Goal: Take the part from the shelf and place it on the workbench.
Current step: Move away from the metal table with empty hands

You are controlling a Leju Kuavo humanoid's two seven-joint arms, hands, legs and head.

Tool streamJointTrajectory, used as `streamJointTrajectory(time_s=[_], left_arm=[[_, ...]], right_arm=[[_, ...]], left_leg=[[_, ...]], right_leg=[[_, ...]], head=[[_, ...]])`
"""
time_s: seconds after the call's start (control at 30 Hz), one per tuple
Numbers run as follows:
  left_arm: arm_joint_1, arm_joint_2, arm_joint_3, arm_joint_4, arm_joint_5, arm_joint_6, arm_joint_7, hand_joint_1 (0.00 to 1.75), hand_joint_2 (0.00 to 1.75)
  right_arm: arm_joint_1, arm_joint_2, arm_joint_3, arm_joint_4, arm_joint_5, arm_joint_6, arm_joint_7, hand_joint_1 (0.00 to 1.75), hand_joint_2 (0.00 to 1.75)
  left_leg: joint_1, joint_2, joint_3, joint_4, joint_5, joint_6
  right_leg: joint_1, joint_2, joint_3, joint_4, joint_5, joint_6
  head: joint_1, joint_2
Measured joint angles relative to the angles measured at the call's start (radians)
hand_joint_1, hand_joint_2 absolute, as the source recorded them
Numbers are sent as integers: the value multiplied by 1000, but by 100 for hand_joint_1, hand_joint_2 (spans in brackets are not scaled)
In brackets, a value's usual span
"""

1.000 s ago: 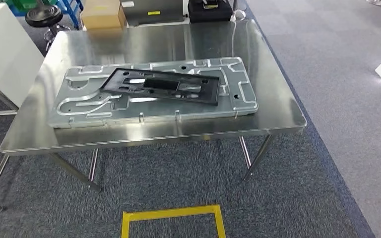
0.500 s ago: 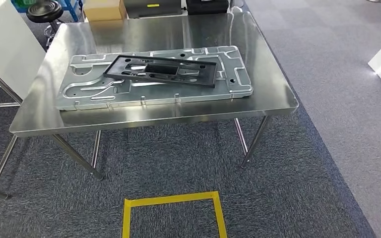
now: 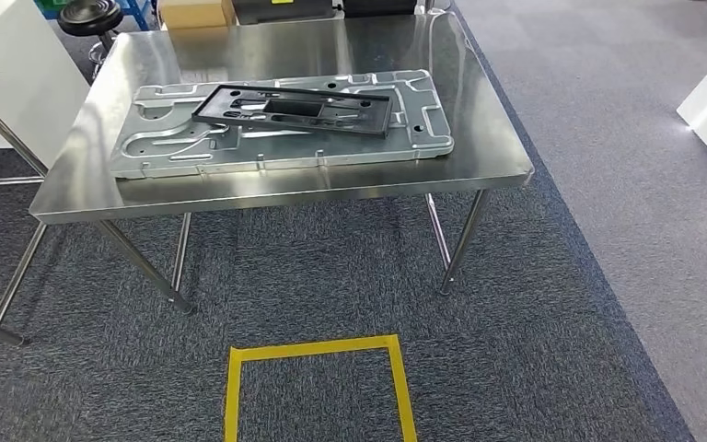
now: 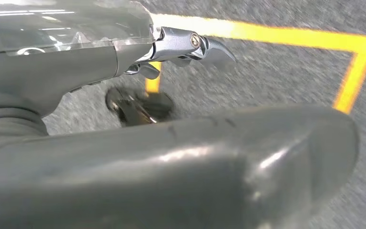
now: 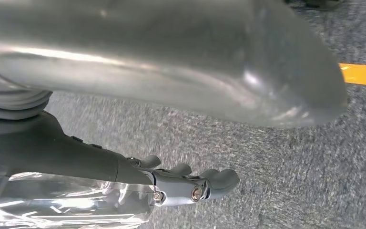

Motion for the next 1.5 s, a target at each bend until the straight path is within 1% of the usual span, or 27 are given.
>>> streamJointTrajectory(time_s=[0.07, 0.1, 0.13, 0.23, 0.27, 0.3, 0.33, 0.4, 0.47, 0.5, 0.57, 0.63, 0.7, 0.77, 0.8, 0.87, 0.93, 1.0, 1.03, 1.1, 1.13, 1.2, 1.27, 1.33, 1.37, 1.43, 1.5], left_arm=[[-1, 0, -2, 0, 0, 0, -1, 0, 0], [-1, 0, -3, 0, 0, 0, -1, 0, 0], [-1, 0, -5, 0, 0, 1, 0, 0, 0], [-1, 0, -8, 0, 0, 1, 0, 0, 0], [-1, 0, -8, 0, 0, 1, 0, 0, 0], [0, 0, -9, 0, 0, 1, 0, 0, 0], [0, 0, -10, 0, 0, 1, 0, 0, 0], [-1, 0, -14, 0, 0, 1, 0, 0, 0], [-2, 0, -17, 0, 0, 1, 0, 0, 0], [-3, 0, -18, 0, 0, 1, 0, 0, 0], [-2, 0, -20, 0, 0, 1, 1, 0, 0], [0, -1, -21, 0, 0, 1, 2, 0, 0], [1, -2, -22, 0, 0, 2, 2, 0, 0], [0, -3, -22, 0, 0, 3, 3, 0, 0], [0, -3, -22, 0, 0, 4, 3, 0, 0], [-1, -3, -22, 0, 0, 6, 4, 0, 0], [-4, -3, -22, 0, 0, 11, 4, 0, 0], [-8, -3, -22, 0, 0, 16, 6, 0, 0], [-9, -3, -21, 0, 0, 19, 9, 0, 0], [-8, -3, -21, 0, 0, 24, 16, 0, 0], [-7, -4, -21, 0, 0, 26, 20, 0, 0], [-6, -5, -22, 0, 1, 31, 29, 0, 0], [-5, -6, -22, 0, 1, 37, 41, 0, 0], [-4, -5, -22, 0, 1, 45, 51, 0, 0], [-4, -6, -22, 0, 1, 49, 54, 0, 0], [-5, -6, -24, 0, 1, 54, 62, 0, 0], [-7, -6, -25, 0, 1, 58, 69, 0, 0]], right_arm=[[0, 1, 0, 0, 0, 0, -4, 0, 0], [0, 0, 0, 0, 0, 0, -5, 0, 0], [0, 0, 0, 0, 0, 0, -6, 0, 0], [1, 1, 0, 3, 0, 1, -8, 0, 0], [1, 1, 0, 4, 0, 1, -9, 0, 0], [1, 1, 0, 4, 0, 2, -9, 0, 0], [1, 1, 0, 5, -1, 3, -9, 0, 0], [0, 1, 0, 5, -2, 6, -10, 0, 0], [-3, 1, 0, 5, -3, 8, -9, 0, 0], [-4, 1, 0, 5, -2, 9, -9, 0, 0], [-5, 1, 0, 5, -1, 9, -7, 0, 0], [-5, 1, 0, 6, 0, 9, -6, 0, 0], [-6, 1, 0, 6, 3, 9, -5, 0, 0], [-6, 0, 0, 6, 5, 9, -4, 0, 0], [-6, 0, -1, 6, 6, 10, -4, 0, 0], [-7, 0, -1, 6, 7, 11, -4, 0, 0], [-9, 0, -1, 6, 8, 11, -4, 0, 0], [-11, 1, -1, 6, 9, 11, -4, 0, 0], [-12, 1, -1, 6, 10, 11, -5, 0, 0], [-12, 1, -1, 6, 10, 11, -5, 0, 0], [-12, 0, -1, 6, 10, 11, -4, 0, 0], [-11, 0, -1, 6, 7, 13, -4, 0, 0], [-10, 0, -4, 7, 0, 22, -3, 0, 0], [-9, 0, -8, 8, -9, 43, 2, 0, 0], [-10, -1, -11, 9, -15, 57, 9, 0, 0], [-12, -2, -19, 9, -24, 87, 33, 0, 0], [-14, -3, -28, 9, -32, 121, 60, 0, 0]], left_leg=[[-2, 1, 2, -25, 6, 10], [-1, 3, -5, -29, 18, 17], [1, 4, -15, -32, 32, 24], [3, 7, -60, -32, 68, 34], [3, 7, -76, -28, 79, 33], [3, 7, -94, -22, 88, 31], [4, 8, -113, -14, 97, 28], [7, 8, -150, 10, 108, 21], [6, 7, -179, 37, 115, 11], [5, 7, -187, 46, 120, 6], [5, 7, -196, 50, 131, -7], [9, 4, -208, 71, 105, -21], [15, 2, -238, 157, 16, -33], [19, 2, -267, 281, -60, -41], [20, 2, -266, 321, -66, -43], [20, 1, -217, 300, -21, -41], [19, 1, -108, 161, 15, -31], [14, 1, -16, 23, 0, -17], [10, 1, 3, -10, -10, -10], [10, 3, -1, -25, -3, 4], [12, 4, -6, -27, 5, 12], [13, 7, -22, -30, 23, 24], [10, 7, -40, -26, 33, 29], [8, 7, -55, -17, 38, 29], [8, 7, -60, -10, 39, 28], [7, 6, -69, 5, 36, 22], [3, 6, -79, 21, 32, 13]], right_leg=[[-2, -2, -4, -2, 16, 13], [-4, 0, -9, 3, 9, 19], [-5, 3, -17, 23, -18, 23], [-10, 8, -61, 185, -166, 35], [-12, 8, -69, 242, -190, 39], [-15, 8, -66, 275, -189, 43], [-17, 8, -48, 276, -166, 46], [-22, 8, 38, 180, -116, 48], [-21, 9, 130, 44, -123, 42], [-19, 10, 152, 5, -135, 36], [-16, 10, 149, -10, -137, 18], [-18, 6, 134, -12, -118, 1], [-18, 2, 110, -12, -96, -11], [-15, 1, 81, -10, -75, -13], [-14, 2, 65, -8, -64, -12], [-14, 2, 36, -4, -46, -8], [-13, 2, 15, -1, -31, -2], [-11, 1, 7, 2, -18, 9], [-11, 0, 6, 1, -11, 15], [-12, 0, 3, 2, -1, 28], [-13, 1, -4, 14, -12, 33], [-15, 6, -40, 100, -77, 40], [-16, 8, -89, 233, -153, 45], [-16, 8, -90, 280, -166, 47], [-16, 8, -61, 245, -146, 47], [-15, 7, 25, 110, -96, 40], [-12, 8, 69, 22, -81, 30]], head=[[0, 0], [0, 0], [0, 0], [0, 0], [0, 0], [0, 0], [0, 0], [0, 0], [0, 0], [0, 0], [0, 0], [0, 0], [0, 0], [0, 0], [0, 0], [0, 0], [0, 0], [0, 0], [0, 0], [0, 0], [0, 0], [0, 0], [0, 0], [0, 0], [0, 0], [0, 0], [0, 0]])
